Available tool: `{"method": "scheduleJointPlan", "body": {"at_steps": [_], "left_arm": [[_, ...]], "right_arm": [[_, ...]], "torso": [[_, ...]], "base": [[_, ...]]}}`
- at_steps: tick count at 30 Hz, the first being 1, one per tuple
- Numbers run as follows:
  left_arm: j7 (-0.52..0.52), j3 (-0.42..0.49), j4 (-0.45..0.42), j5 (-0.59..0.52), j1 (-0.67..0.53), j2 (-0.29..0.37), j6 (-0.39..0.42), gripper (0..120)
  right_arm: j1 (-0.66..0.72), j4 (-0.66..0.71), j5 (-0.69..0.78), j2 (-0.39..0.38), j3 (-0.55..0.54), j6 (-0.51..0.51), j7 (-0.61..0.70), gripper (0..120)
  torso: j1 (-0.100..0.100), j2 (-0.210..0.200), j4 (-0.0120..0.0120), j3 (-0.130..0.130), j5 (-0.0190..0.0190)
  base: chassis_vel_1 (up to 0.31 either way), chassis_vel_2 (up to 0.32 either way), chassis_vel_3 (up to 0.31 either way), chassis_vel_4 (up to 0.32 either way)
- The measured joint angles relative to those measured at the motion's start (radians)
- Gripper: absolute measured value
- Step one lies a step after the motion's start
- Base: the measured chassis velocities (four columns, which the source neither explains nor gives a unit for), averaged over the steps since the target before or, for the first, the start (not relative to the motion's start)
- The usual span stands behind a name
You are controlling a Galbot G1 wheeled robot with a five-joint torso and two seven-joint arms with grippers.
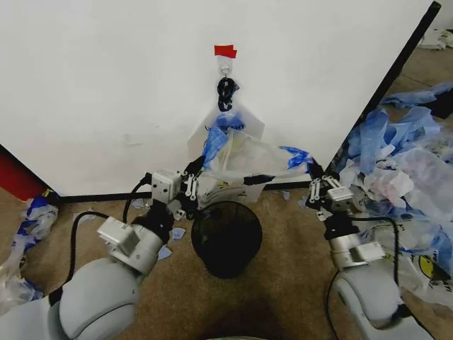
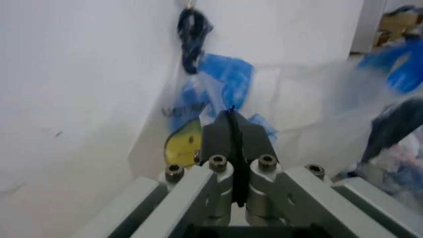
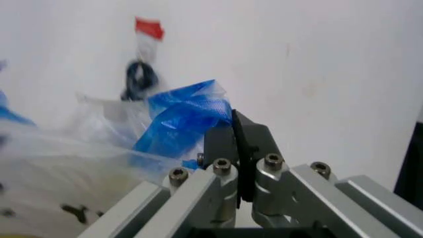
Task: Pick up the garbage bag from the wall and place it over the trash bin.
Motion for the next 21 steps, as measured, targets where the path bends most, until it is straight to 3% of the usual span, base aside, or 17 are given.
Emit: {"method": "scheduleJointPlan", "body": {"at_steps": [8, 21], "left_arm": [[-0.014, -0.033, 0.0, -0.01, 0.035, 0.02, 0.001, 0], [-0.079, -0.063, 0.004, -0.015, 0.103, 0.036, 0.024, 0]], "right_arm": [[-0.044, 0.097, 0.023, -0.009, 0.019, -0.005, -0.018, 0], [-0.064, 0.093, 0.076, -0.033, -0.004, -0.017, -0.047, 0]], "torso": [[0.0, 0.0, -0.0004, 0.0, 0.0004], [0.0, 0.0, -0.0005, 0.0, 0.0003]], "base": [[0.0, 0.0, 0.0, 0.0], [0.0, 0.0, 0.0, 0.0]]}}
